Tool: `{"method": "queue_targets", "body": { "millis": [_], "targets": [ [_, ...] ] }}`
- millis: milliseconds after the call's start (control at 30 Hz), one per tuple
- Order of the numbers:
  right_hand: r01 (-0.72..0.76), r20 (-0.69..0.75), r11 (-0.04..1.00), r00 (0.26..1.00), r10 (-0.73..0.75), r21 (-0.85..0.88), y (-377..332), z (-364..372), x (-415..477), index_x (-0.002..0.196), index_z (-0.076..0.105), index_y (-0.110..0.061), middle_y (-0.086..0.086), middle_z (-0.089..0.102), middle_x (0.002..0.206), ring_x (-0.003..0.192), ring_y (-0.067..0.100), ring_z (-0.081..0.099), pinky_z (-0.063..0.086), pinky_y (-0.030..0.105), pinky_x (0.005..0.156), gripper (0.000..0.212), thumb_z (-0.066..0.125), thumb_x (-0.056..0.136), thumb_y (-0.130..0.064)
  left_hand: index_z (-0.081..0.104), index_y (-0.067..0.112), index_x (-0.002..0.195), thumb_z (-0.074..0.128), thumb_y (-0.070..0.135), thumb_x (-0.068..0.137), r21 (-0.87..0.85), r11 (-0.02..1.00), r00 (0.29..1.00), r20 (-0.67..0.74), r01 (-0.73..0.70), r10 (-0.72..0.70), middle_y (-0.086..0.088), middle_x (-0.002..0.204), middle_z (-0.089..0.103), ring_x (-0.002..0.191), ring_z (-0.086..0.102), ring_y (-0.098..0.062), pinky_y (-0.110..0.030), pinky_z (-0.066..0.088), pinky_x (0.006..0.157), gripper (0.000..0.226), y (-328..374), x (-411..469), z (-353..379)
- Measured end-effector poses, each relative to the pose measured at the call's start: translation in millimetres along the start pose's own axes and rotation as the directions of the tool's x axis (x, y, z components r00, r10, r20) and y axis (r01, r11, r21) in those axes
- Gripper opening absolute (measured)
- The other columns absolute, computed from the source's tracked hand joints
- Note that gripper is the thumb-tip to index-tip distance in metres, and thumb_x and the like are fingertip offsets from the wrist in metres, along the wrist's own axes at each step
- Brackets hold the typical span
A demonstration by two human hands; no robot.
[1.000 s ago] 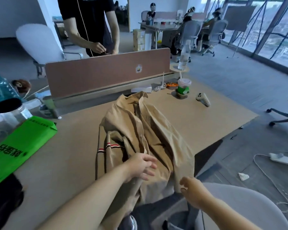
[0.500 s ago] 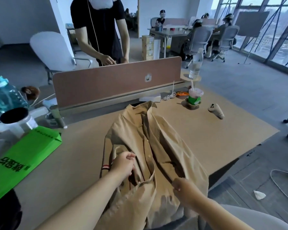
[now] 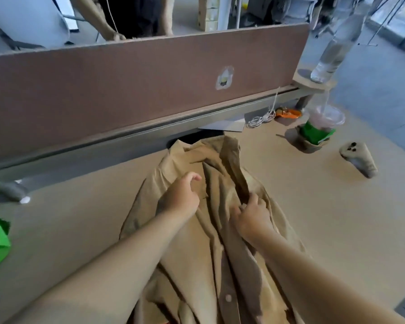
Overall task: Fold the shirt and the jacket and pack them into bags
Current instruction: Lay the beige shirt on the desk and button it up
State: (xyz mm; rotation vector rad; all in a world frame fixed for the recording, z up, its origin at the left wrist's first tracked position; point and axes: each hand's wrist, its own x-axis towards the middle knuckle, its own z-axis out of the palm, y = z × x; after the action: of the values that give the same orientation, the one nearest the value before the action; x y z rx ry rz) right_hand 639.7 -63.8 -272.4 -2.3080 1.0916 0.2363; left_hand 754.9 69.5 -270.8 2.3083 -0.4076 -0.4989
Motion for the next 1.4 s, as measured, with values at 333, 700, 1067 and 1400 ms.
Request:
{"method": "queue_targets", "body": {
  "millis": [333,700,1067,1400],
  "targets": [
    [-0.048,-0.171,0.967,0.985,0.005,-0.250,28.2,-7.7,58.1,0.134,0.038,-0.011,0.010,0.051,0.131,0.116,0.029,0.053,0.047,0.038,0.094,0.056,0.050,0.092,-0.046,0.055,0.015,0.091,0.064,0.035,0.087,0.423,0.863,0.945,0.284,-0.277,0.164,0.000,0.098,0.059,0.084,0.056,-0.020,-0.030,0.043,0.067,0.023,-31.7,80.9,13.1],
    [-0.221,-0.130,0.955,0.972,0.197,-0.199,32.6,-16.1,64.4,0.139,0.036,-0.008,0.017,0.051,0.126,0.114,0.032,0.056,0.050,0.045,0.095,0.049,0.051,0.093,-0.018,0.058,0.021,0.112,0.055,0.032,0.093,-0.514,0.857,0.966,-0.198,0.040,-0.164,-0.007,0.110,0.063,0.095,0.066,-0.022,-0.040,0.058,0.081,0.022,29.1,120.7,-32.2],
    [0.166,0.027,0.954,0.984,-0.178,0.248,-16.5,-32.6,12.4,0.109,0.060,-0.032,-0.010,0.067,0.091,0.082,0.008,0.063,0.052,0.025,0.072,0.022,0.047,0.092,-0.036,0.058,0.021,0.112,0.051,0.019,0.094,-0.322,0.855,0.911,0.078,0.407,-0.404,-0.002,0.097,0.064,0.084,0.064,-0.017,-0.031,0.058,0.070,0.020,-1.7,8.8,-7.1],
    [0.520,0.346,0.849,0.783,-0.517,0.092,-0.1,5.8,-0.7,0.121,0.058,-0.026,-0.003,0.054,0.119,0.109,0.016,0.054,0.040,0.018,0.094,0.034,0.043,0.092,-0.015,0.053,0.027,0.129,0.052,0.035,0.094,-0.149,0.935,0.943,-0.035,0.322,-0.331,0.008,0.126,0.060,0.110,0.058,-0.011,-0.030,0.050,0.092,0.036,12.7,-24.5,15.7]
  ]
}}
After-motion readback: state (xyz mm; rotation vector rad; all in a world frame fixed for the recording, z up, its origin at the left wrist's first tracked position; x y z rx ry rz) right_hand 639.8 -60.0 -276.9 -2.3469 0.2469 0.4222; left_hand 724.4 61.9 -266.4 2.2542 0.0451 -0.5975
